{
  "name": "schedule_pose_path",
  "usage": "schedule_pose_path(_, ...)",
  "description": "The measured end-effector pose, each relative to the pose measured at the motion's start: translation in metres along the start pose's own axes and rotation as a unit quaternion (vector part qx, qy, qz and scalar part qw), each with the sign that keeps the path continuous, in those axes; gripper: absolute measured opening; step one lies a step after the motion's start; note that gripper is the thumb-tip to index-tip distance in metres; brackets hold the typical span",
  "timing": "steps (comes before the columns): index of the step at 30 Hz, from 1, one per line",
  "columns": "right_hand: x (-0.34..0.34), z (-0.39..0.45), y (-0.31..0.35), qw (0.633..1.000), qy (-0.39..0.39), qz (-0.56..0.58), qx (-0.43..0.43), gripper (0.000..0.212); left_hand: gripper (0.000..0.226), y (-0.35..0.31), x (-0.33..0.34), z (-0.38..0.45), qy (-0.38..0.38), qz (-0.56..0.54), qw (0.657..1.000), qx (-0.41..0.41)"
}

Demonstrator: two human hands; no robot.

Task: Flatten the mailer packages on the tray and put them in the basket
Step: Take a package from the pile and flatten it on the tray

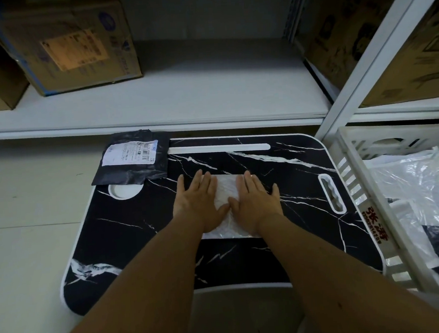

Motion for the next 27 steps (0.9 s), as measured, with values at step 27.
schedule_pose_path(27,0.01,-0.069,0.022,0.996,-0.034,-0.081,-0.019,0.063,0.066,-0.02,0.024,-0.064,0.056,0.037,0.998,-0.002)
Point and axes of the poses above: each hand's wrist, its own z-axis towards the middle knuckle, its own x-axis out of the palm, y = z × x, the point moved 10 cm from there along z, towards the middle knuckle, and after that the axes turned 10 degrees about x, right-handed, at the moved point
